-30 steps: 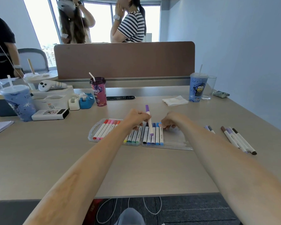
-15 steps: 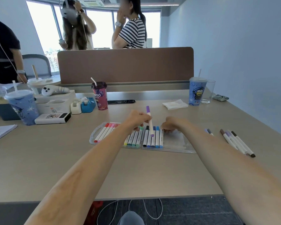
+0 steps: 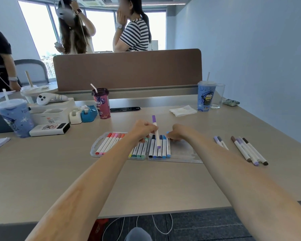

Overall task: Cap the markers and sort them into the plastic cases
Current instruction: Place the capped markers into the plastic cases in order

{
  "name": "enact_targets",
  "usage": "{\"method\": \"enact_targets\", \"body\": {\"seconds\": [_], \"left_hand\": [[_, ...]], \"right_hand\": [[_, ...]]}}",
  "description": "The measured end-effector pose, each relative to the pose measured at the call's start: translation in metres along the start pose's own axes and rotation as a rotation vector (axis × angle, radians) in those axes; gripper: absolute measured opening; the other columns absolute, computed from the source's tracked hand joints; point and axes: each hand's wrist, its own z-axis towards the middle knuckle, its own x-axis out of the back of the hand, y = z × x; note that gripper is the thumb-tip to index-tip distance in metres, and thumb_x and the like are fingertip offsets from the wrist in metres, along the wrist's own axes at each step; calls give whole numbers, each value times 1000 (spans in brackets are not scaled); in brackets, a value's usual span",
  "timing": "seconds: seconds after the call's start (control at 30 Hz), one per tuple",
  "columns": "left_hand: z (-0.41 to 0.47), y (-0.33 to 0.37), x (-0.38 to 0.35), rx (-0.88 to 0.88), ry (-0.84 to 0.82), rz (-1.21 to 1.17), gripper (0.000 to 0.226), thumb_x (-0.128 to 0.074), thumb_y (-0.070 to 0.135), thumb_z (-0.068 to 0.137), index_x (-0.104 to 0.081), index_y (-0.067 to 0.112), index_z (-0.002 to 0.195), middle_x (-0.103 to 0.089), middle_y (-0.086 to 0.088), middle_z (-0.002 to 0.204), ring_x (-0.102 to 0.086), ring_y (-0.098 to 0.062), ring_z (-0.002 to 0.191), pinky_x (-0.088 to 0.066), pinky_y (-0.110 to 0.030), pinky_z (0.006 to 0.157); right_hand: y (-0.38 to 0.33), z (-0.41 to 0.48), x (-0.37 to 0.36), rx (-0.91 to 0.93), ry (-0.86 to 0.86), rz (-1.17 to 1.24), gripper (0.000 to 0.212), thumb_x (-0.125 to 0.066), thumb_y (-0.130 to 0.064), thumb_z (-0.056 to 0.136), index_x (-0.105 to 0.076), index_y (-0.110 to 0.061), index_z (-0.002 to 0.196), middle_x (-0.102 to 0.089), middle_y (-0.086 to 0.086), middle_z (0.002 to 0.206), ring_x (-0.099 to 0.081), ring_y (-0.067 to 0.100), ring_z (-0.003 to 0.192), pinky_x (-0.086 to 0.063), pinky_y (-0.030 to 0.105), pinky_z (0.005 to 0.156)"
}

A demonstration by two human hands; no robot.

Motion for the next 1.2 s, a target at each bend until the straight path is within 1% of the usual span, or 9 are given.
{"method": "enact_targets", "body": {"seconds": [0.3,0.47,0.6,0.73,0.83,0.9,0.97,1.07,1.2], "left_hand": [[-1,-4,7,-12,7,-15,16,-60,26,93,-66,11,96,-64,-2,90,-47,-13,71,-41,-21,53],[1,-9,7,-12,15,-18,12,-62,26,92,-65,16,87,-65,-1,89,-48,-14,72,-40,-20,50],[4,-12,5,3,14,-28,13,-63,28,91,-66,15,87,-67,-3,93,-49,-14,72,-41,-22,53],[5,-13,1,15,5,-42,15,-63,26,91,-67,12,92,-67,-4,93,-47,-12,69,-39,-22,51],[2,-8,-5,12,-16,-30,15,-63,25,91,-67,11,90,-64,-2,86,-45,-11,67,-37,-21,49],[1,-2,-10,17,-28,-13,19,-63,25,91,-68,7,93,-64,-2,83,-42,-12,65,-35,-22,49],[0,6,-16,41,-42,30,23,-63,24,91,-69,2,91,-64,-4,81,-40,-12,62,-33,-22,50],[1,17,-25,93,-86,139,23,-63,24,90,-65,5,76,-63,-3,73,-37,-12,58,-32,-22,49],[4,23,-44,117,-143,303,22,-64,25,88,-64,8,75,-65,-1,75,-41,-14,59,-36,-23,50]], "right_hand": [[-6,6,-4,8,-24,-42,25,-53,-30,95,-54,-8,107,-55,9,100,-55,23,92,-40,30,79],[-5,8,1,7,-70,-139,29,-50,-35,99,-52,-9,85,-59,13,117,-49,22,91,-39,30,85],[-7,11,0,-6,-68,-114,45,-48,-37,100,-49,-4,130,-53,12,134,-51,24,109,-38,32,99],[3,18,-8,-36,7,-16,60,-59,-49,91,-49,-4,129,-55,11,128,-52,27,116,-39,33,95],[16,17,-9,-10,93,145,40,-62,-39,91,-57,-7,115,-62,12,116,-57,26,100,-44,33,83],[27,17,-7,25,130,251,18,-61,-29,91,-59,-12,90,-64,10,94,-57,23,84,-44,30,73],[39,16,-3,69,181,318,22,-60,-18,87,-51,-16,68,-54,5,72,-51,22,75,-42,29,68],[55,6,4,101,238,369,21,-63,-14,85,-54,-19,67,-52,-1,69,-49,18,73,-40,27,68],[73,-3,6,121,276,391,15,-65,-15,77,-53,-21,71,-53,-2,74,-49,16,72,-40,27,65]]}}
